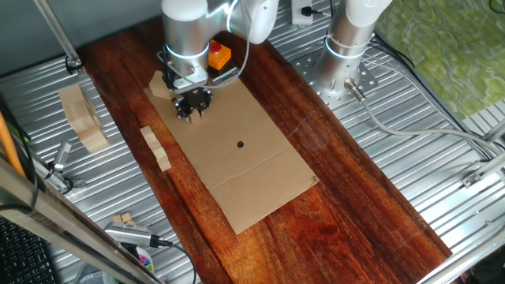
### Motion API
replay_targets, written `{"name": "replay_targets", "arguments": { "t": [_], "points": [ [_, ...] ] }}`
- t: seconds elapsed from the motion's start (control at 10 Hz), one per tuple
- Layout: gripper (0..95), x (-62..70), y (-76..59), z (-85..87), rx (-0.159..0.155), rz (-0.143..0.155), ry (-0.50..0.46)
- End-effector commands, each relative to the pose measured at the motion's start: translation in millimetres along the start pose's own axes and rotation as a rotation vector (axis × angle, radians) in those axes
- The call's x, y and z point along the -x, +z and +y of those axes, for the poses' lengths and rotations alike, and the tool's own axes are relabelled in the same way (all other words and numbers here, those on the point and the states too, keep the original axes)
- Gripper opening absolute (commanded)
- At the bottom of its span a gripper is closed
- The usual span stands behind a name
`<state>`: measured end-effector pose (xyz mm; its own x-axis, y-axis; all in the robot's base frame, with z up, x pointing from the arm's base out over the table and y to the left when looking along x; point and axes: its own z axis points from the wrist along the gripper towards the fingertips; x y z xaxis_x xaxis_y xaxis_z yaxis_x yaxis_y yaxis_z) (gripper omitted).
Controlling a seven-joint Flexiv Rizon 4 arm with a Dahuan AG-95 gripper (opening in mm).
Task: Stack the blocks into a pyramid shape
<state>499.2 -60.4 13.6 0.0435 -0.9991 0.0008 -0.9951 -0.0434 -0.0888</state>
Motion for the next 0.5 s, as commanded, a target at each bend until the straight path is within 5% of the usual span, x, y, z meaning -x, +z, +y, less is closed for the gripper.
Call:
{"name": "replay_targets", "arguments": {
  "t": [0.1,0.5],
  "points": [
    [57.0,0.1,5.1,0.1,0.025,-0.010,-0.004],
    [57.0,0.1,4.5,0.1,0.005,0.000,-0.014]
  ]
}}
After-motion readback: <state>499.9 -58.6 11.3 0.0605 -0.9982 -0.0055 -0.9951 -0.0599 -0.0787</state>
